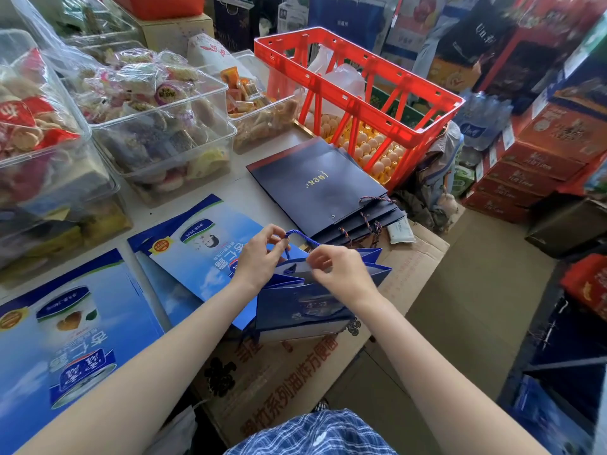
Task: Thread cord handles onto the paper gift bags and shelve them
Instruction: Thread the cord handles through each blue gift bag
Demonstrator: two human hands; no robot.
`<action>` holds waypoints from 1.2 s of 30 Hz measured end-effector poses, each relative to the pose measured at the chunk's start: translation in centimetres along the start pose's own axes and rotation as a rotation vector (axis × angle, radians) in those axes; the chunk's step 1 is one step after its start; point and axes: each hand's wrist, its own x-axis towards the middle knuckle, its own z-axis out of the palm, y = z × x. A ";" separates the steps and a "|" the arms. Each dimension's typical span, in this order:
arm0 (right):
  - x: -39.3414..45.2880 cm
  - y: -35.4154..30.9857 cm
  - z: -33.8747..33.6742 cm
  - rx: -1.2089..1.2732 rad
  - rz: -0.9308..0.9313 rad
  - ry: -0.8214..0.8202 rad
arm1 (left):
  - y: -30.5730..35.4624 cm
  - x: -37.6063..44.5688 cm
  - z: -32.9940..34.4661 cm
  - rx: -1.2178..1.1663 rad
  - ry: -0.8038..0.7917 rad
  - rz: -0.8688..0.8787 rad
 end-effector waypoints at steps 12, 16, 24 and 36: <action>0.6 3.5 -3.8 -0.207 0.127 0.195 | 1.0 0.2 0.0 0.165 -0.005 0.097; 0.7 3.4 -3.5 -0.288 0.183 0.173 | 1.2 0.4 0.1 0.169 0.013 0.064; 0.1 5.2 -3.6 -0.278 0.225 0.245 | 0.3 1.7 -0.1 0.276 0.158 -0.178; -0.2 5.3 -2.1 -0.081 0.096 0.212 | 4.2 2.1 4.5 0.617 -0.343 0.353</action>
